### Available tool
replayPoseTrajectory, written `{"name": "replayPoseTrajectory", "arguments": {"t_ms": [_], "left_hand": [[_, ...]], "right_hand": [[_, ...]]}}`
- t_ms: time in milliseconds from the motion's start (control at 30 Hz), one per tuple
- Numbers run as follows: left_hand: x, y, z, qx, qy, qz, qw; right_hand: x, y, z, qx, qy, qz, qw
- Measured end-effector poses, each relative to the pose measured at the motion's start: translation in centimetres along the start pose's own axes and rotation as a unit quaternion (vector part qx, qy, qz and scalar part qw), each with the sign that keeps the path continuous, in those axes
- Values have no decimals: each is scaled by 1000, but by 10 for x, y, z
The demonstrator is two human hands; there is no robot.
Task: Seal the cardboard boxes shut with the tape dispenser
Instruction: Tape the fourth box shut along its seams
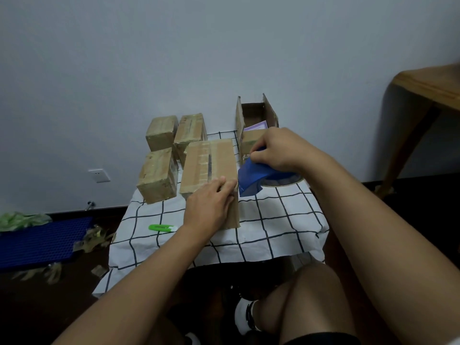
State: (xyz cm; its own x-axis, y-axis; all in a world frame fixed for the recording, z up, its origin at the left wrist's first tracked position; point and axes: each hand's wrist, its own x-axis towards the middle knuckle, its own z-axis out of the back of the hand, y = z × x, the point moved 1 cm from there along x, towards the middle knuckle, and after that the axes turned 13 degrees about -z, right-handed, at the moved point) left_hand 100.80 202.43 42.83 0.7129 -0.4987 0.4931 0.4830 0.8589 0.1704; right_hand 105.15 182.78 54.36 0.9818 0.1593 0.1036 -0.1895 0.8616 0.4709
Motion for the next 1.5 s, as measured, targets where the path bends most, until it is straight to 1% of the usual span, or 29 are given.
{"name": "replayPoseTrajectory", "arguments": {"t_ms": [200,367,400,433,500,533,567,667,800,900,1000,1067,1100,1167,1300,1400,1467,1500], "left_hand": [[1,0,3,-6,0,-4,1000],[3,1,6,-21,35,13,999],[4,2,7,-23,43,16,999],[3,2,8,-24,49,21,998],[3,3,12,-35,56,27,997],[2,2,11,-37,54,19,998],[0,2,10,-32,51,13,998],[5,-1,10,-10,51,0,999],[6,-4,10,44,84,-18,995],[7,-9,13,59,93,-30,993],[8,-12,15,97,106,-56,988],[10,-13,16,115,97,-68,986],[10,-14,13,107,109,-69,986],[9,-14,8,91,106,-57,989],[9,-11,13,97,85,-49,990],[11,-12,12,98,62,-54,992],[11,-9,11,68,72,-25,995],[9,-6,10,32,72,2,997]], "right_hand": [[-7,11,1,-21,2,-45,999],[-5,18,3,-3,-12,-83,996],[-5,19,1,-23,-19,-88,996],[-6,18,-4,-78,-29,-92,992],[-16,4,-24,-194,-47,-108,974],[-21,-7,-35,-211,-59,-113,969],[-23,-17,-43,-204,-76,-113,969],[-20,-33,-49,-128,-131,-122,976],[-11,-36,-53,-12,-180,-140,974],[-10,-41,-64,74,-199,-152,965],[-7,-46,-69,127,-216,-162,955],[-6,-48,-69,164,-243,-161,942],[-6,-49,-68,184,-258,-159,935],[-5,-48,-64,222,-277,-156,922],[1,-40,-55,317,-279,-142,895],[3,-29,-54,401,-272,-134,864],[4,-20,-55,448,-262,-136,844],[4,-16,-56,472,-256,-139,832]]}}
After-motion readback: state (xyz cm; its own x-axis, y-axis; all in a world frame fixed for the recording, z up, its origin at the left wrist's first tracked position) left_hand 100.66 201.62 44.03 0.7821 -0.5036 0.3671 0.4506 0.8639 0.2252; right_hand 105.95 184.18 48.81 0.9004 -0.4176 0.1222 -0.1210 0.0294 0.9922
